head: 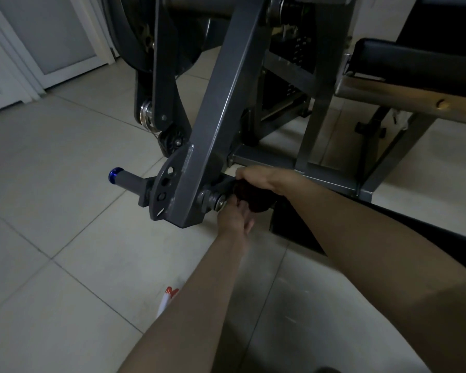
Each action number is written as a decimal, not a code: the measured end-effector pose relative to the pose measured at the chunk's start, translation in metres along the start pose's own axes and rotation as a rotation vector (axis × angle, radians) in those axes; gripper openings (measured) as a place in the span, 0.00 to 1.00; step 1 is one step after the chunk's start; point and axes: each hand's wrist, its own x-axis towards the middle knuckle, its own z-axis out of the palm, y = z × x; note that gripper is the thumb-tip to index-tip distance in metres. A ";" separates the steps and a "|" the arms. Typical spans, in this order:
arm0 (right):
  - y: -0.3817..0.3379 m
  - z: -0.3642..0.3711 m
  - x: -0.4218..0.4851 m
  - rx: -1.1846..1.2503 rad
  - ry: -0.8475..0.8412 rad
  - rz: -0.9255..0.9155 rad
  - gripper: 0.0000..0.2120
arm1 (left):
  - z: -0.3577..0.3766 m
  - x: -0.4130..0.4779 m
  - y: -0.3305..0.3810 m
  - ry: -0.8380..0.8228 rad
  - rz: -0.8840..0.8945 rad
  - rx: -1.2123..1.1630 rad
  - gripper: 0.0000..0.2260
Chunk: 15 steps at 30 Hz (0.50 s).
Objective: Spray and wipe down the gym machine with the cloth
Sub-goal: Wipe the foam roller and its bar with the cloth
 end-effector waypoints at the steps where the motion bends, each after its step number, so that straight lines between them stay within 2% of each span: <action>1: 0.001 -0.002 0.000 -0.074 0.006 -0.018 0.15 | 0.001 -0.002 -0.001 -0.015 -0.009 0.009 0.20; 5: 0.002 -0.005 0.002 -0.308 -0.017 0.002 0.21 | 0.009 -0.006 -0.007 -0.008 -0.032 0.010 0.12; 8: 0.002 -0.004 -0.002 -0.491 -0.041 -0.008 0.23 | 0.009 -0.009 -0.008 -0.010 -0.039 0.012 0.13; 11: 0.007 0.006 -0.010 -0.689 0.042 -0.030 0.23 | 0.008 -0.012 -0.009 0.023 -0.065 0.052 0.13; 15: 0.007 0.013 -0.015 -0.818 0.073 0.041 0.19 | 0.010 -0.013 -0.014 0.011 -0.074 0.090 0.16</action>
